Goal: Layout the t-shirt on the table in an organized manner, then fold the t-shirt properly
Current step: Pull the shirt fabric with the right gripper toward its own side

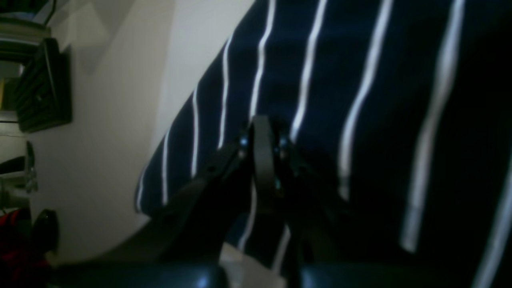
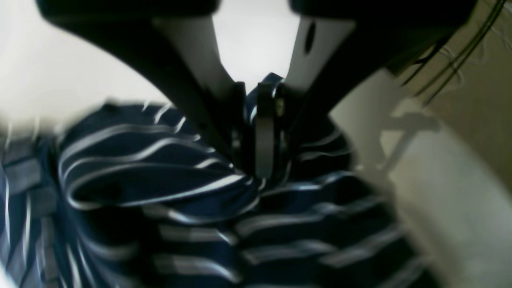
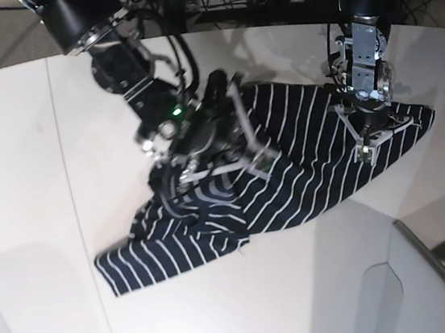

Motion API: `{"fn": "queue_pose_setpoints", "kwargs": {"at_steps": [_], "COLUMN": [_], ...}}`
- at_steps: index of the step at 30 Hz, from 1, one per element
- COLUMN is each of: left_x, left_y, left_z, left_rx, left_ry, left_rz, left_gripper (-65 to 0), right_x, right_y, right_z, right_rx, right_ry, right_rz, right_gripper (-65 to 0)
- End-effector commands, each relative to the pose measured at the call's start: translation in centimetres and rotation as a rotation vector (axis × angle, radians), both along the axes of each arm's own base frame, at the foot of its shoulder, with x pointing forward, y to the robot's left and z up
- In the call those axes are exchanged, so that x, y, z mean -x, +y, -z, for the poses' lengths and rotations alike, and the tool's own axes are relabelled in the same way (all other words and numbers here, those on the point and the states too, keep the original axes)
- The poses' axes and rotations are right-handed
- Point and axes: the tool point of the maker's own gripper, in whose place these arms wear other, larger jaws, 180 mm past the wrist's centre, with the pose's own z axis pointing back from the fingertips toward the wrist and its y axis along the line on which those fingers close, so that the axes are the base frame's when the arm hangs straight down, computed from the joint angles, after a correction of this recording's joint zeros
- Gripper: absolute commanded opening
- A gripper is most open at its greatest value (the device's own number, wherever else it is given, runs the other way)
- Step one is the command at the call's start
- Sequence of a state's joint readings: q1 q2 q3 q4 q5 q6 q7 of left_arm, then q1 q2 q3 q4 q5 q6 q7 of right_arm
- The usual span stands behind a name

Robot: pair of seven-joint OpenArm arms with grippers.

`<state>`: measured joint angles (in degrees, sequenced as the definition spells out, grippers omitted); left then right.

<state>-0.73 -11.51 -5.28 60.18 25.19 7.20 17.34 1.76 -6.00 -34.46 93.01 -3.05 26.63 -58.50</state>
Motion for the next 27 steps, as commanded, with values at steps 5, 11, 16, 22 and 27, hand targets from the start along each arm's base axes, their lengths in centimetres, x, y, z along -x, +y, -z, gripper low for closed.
{"fn": "queue_pose_setpoints", "kwargs": {"at_steps": [5, 11, 16, 22, 27], "left_x": [-0.9, -0.3, 0.2, 1.6, 1.3], "left_y": [0.8, 1.5, 2.5, 6.0, 7.0], "left_z": [-1.3, -1.1, -1.2, -2.1, -3.8], "left_rx": [-0.023, -0.030, -0.052, -0.047, -0.057], "left_ry": [-0.032, 0.015, 0.025, -0.002, -0.052], "left_rz": [-0.007, -0.057, -0.057, -0.177, -0.199], "left_gripper": [-65.0, -65.0, -65.0, -65.0, -65.0], "right_x": [0.4, -1.3, -4.1, -5.3, -4.2], "right_y": [4.2, 4.3, 0.4, -7.8, -11.6], "right_z": [0.5, 3.4, -2.8, -3.6, 1.1], "right_rx": [0.043, 0.149, 0.177, 0.143, 0.135], "right_ry": [-0.024, -0.016, -0.147, -0.142, -0.029], "right_rz": [-0.185, -0.268, -0.156, 0.098, 0.204], "right_gripper": [-64.8, -37.5, -16.7, -18.2, -18.2]}}
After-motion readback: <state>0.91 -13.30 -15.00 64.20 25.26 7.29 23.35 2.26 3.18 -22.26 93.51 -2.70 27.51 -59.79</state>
